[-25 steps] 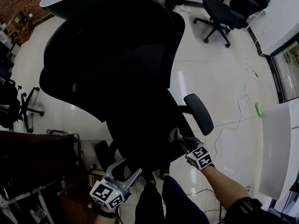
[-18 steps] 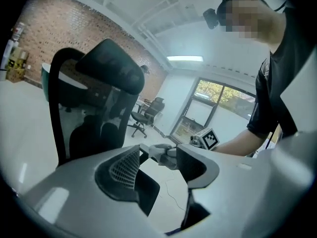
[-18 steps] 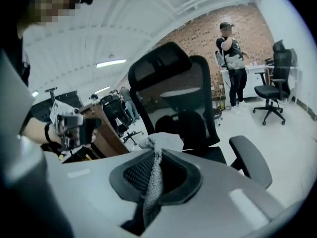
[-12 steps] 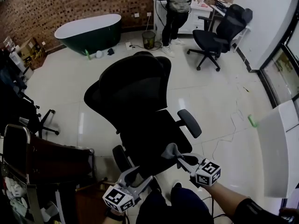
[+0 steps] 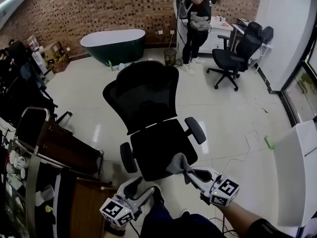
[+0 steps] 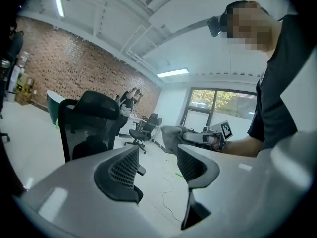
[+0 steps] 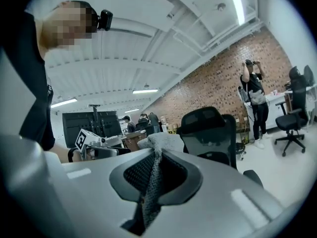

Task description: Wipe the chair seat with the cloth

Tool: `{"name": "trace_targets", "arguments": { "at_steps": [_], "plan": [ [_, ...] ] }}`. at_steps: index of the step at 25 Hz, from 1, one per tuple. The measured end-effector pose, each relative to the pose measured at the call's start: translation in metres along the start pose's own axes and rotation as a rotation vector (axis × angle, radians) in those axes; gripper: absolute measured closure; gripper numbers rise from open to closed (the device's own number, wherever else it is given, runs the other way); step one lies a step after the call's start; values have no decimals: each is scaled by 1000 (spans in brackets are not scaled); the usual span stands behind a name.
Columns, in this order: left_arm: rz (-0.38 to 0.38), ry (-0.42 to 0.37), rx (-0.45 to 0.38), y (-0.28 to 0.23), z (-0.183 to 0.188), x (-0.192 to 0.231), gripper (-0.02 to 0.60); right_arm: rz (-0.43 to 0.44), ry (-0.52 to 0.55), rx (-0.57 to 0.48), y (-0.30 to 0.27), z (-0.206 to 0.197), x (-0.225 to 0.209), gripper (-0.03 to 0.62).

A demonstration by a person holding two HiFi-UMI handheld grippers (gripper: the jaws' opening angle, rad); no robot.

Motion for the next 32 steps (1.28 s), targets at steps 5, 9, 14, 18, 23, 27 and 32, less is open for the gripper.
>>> {"name": "trace_targets", "arguments": {
  "at_steps": [5,9,14,18,23,27,32],
  "plan": [
    [73,18,-28,19,-18,-85,318,43,-6,-22,68,-19,36,574],
    [76,32,-37,33,-32,-127,318,77,-10,9,104,-34,58,574],
    [82,21,-42,47,-29,-152,319,74,52,-4,130,-31,74,574],
    [73,-10,-53,58,-20,-161,319,43,50,-20,138,-21,84,574],
    [47,-6,-72,76,-18,-160,319,44,124,-42,133,-8,106,574],
    [25,-6,-84,87,-20,-156,319,35,144,-66,129,-1,118,574],
    [23,-21,-84,96,-9,-154,319,16,143,-76,128,1,126,574]
  ]
}}
Point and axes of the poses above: the fingertips, and each gripper's own axes: y backward along the fingers, x to its left, z out of its top, the point moved 8 cm from there along y, backward along the fingers, and after that the axes turned 9 degrees about x, right-handed, at the moved point
